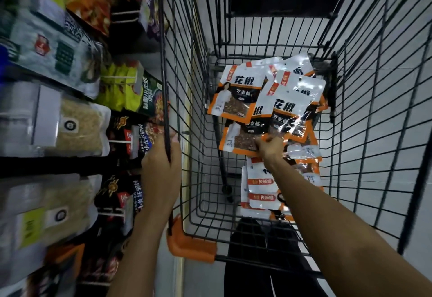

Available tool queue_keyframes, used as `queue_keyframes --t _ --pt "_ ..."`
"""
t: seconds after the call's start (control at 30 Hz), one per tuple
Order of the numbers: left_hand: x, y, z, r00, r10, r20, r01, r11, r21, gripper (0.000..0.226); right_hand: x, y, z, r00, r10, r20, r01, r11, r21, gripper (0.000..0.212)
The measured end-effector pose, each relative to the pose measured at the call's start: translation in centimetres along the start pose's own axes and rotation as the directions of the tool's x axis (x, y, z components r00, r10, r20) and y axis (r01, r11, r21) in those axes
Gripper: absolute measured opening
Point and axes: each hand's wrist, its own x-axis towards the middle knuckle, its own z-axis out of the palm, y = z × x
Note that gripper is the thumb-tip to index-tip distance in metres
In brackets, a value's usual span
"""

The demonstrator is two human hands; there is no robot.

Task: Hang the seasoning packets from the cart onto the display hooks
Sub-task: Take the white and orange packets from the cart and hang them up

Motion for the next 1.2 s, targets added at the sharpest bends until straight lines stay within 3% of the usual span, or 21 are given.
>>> queue_keyframes --t 0.1,0.2,0.33,0.43,0.5,0.53,0.6,0.7,0.77,0.87,0.97,1.03,1.1,1.2 --pt "0.1 0.1 -0.2 1.000 -0.017 0.013 0.016 0.999 0.027 0.015 -0.9 -0.2 -1.1 0.999 -0.032 0.029 0.030 0.998 0.063 0.024" --pt "0.0 0.4 -0.7 0.999 -0.008 0.032 0.006 0.998 0.065 0.022 -2.3 -0.2 -3.3 0.997 -0.079 -0.010 0.079 0.997 0.008 0.004" --pt "-0.2 1.9 -2.1 0.998 -0.066 0.021 0.062 0.988 0.144 0.026 -5.3 -0.4 -7.2 0.985 -0.171 -0.037 0.172 0.985 0.028 0.016" --pt "-0.4 4.8 -3.0 0.984 0.097 -0.149 -0.063 0.974 0.215 0.029 -8.7 -1.4 -10.0 0.981 -0.188 0.045 0.180 0.972 0.149 0.040" --pt "-0.2 6.9 -2.5 0.975 0.142 -0.172 -0.120 0.984 0.129 0.030 -11.1 -2.2 -11.3 0.956 -0.258 0.136 0.217 0.941 0.260 0.032" --pt "0.0 7.9 -1.8 0.988 0.087 -0.129 -0.085 0.996 0.018 0.032 -12.3 -2.7 -11.8 0.939 -0.290 0.184 0.224 0.923 0.313 0.026" --pt "0.7 9.5 -0.4 0.989 -0.094 0.114 0.116 0.971 -0.207 0.044 -14.0 -3.6 -12.4 0.907 -0.316 0.280 0.195 0.901 0.387 0.020" --pt "1.6 9.7 1.5 0.804 -0.243 0.542 0.524 0.720 -0.455 0.046 -14.9 -4.4 -12.0 0.849 -0.289 0.441 0.110 0.915 0.388 0.020" --pt "2.0 8.4 2.3 0.723 -0.262 0.639 0.637 0.610 -0.471 0.043 -14.2 -4.7 -11.5 0.829 -0.261 0.494 0.070 0.926 0.370 0.019" --pt "2.4 6.4 4.0 0.694 -0.329 0.640 0.696 0.536 -0.478 0.031 -12.1 -4.8 -11.1 0.800 -0.242 0.549 0.051 0.939 0.340 0.016" --pt "3.1 5.3 5.9 0.657 -0.440 0.613 0.751 0.457 -0.476 0.027 -8.2 -5.2 -10.8 0.873 -0.231 0.429 0.119 0.955 0.272 0.016" --pt "3.6 4.5 7.0 0.651 -0.489 0.580 0.758 0.446 -0.476 0.020 -4.1 -4.9 -10.4 0.958 -0.223 0.180 0.192 0.966 0.173 0.016" --pt "4.1 3.7 7.9 0.660 -0.528 0.534 0.751 0.464 -0.470 0.020 -0.3 -4.1 -9.7 0.989 -0.141 -0.045 0.141 0.990 -0.007 0.023" --pt "4.6 2.5 8.7 0.676 -0.568 0.469 0.737 0.498 -0.458 0.022 2.8 -2.6 -8.0 0.997 -0.047 -0.054 0.047 0.999 0.010 0.014"
